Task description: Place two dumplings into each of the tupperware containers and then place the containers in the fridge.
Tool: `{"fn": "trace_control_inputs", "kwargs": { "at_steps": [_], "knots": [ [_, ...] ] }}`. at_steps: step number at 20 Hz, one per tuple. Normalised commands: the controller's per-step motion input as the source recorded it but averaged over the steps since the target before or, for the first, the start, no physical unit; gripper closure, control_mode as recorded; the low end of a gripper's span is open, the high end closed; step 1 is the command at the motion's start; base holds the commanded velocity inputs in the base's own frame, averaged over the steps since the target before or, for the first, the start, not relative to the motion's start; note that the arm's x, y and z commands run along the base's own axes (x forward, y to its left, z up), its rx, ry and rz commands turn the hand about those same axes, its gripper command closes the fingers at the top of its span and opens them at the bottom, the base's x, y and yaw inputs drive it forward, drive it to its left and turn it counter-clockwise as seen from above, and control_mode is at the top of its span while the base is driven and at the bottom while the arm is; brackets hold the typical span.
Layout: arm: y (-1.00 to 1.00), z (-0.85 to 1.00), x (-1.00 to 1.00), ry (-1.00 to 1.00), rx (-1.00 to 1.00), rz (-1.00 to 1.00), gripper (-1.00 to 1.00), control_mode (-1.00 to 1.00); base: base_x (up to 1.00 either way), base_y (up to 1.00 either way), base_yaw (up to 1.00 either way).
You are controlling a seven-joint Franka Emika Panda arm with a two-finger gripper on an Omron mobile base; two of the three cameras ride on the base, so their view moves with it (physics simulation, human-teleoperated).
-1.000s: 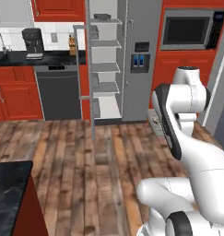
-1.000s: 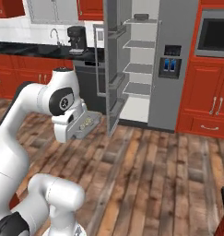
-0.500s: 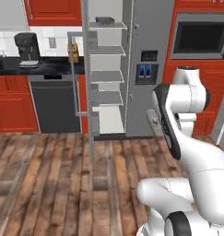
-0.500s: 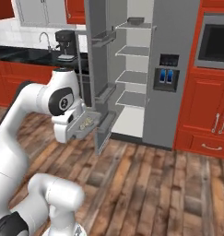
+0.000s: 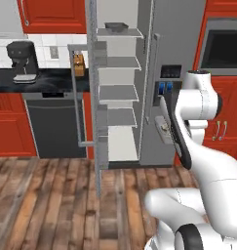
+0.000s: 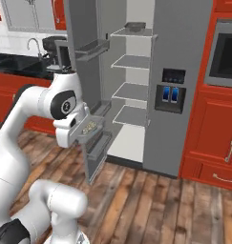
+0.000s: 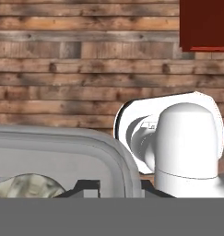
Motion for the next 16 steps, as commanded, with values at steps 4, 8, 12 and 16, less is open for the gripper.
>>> {"fn": "trace_control_inputs", "kwargs": {
  "at_steps": [4, 8, 12, 16],
  "knots": [
    [0.00, 0.00, 0.00, 0.00, 0.00, 0.00, 1.00, 1.00, 1.00, -0.02, 0.04],
    [0.00, 0.00, 0.00, 0.00, 0.00, 0.00, 1.00, 1.00, 1.00, 0.00, 0.01],
    [0.00, 0.00, 0.00, 0.00, 0.00, 0.00, 1.00, 1.00, 1.00, 0.11, 0.00],
    [0.00, 0.00, 0.00, 0.00, 0.00, 0.00, 1.00, 1.00, 1.00, 0.29, 0.00]
  ]
}}
